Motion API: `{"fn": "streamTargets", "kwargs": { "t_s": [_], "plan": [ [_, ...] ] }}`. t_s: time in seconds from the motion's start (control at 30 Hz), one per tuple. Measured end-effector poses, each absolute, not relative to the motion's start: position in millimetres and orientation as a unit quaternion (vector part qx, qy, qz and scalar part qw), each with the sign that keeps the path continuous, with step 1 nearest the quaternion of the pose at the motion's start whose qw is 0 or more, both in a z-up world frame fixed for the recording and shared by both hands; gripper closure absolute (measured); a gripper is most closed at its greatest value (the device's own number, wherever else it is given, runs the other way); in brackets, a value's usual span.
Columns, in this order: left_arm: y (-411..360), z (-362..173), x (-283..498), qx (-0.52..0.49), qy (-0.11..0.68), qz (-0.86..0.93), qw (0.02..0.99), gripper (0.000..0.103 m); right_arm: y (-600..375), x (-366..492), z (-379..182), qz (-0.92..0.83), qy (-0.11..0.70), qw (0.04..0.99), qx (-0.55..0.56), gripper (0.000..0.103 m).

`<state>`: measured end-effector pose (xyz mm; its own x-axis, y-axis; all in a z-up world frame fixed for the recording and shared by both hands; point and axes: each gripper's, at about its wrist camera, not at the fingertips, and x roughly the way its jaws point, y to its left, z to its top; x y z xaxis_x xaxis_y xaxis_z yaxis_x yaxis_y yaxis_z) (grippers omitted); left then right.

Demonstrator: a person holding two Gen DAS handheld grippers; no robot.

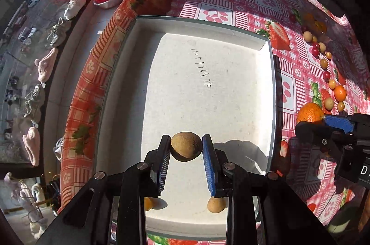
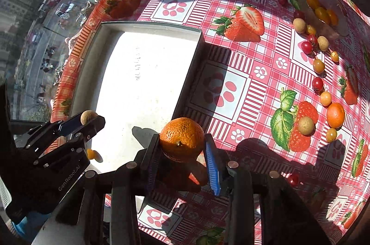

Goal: Organize fruits
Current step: 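Carry the tangerine and kiwi into the white tray and release both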

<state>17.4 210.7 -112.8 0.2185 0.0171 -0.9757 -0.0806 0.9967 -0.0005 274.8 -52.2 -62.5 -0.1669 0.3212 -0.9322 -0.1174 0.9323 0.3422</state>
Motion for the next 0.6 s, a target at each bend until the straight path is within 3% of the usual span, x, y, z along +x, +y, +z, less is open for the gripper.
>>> {"fn": "streamTargets", "kwargs": {
  "t_s": [0.53,0.6],
  "plan": [
    [243,-158,10,-0.037,0.664,0.068,0.744,0.072,34,279,-118,0.219,0.770,0.599,-0.037,0.062],
    [244,-158,12,-0.033,0.663,0.071,0.744,0.051,39,278,-123,0.219,0.774,0.592,-0.050,0.062]
  ]
}}
